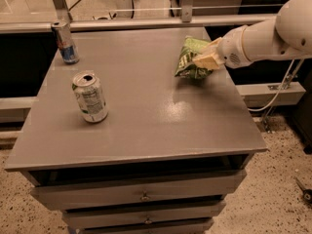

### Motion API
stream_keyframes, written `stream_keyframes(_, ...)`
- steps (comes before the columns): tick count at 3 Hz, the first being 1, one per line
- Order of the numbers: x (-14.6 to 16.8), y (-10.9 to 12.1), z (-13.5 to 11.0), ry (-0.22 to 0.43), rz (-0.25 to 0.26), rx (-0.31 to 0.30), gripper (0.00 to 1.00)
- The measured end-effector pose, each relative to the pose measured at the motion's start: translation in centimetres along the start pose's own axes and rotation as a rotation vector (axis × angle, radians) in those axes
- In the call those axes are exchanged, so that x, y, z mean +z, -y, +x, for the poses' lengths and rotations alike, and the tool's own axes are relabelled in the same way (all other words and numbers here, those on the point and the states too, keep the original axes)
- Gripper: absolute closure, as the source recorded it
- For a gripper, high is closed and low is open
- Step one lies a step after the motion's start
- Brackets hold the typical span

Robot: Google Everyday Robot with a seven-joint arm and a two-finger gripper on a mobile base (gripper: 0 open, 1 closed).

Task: Move green jalapeno chip bag near redbull can

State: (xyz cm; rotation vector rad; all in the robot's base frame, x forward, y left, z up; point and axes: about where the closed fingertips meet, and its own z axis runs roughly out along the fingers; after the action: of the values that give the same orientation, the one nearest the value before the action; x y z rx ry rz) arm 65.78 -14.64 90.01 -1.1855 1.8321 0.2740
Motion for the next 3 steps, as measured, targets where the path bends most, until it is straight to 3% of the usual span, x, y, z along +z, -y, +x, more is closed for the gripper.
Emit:
stream_keyframes(1, -3.6, 0.8, -2.8, 0.076, 0.011, -0.039, 1.00)
stream_keyframes(3, -4.4, 1.1, -4.1, 0.103, 0.014, -0.056, 1.00)
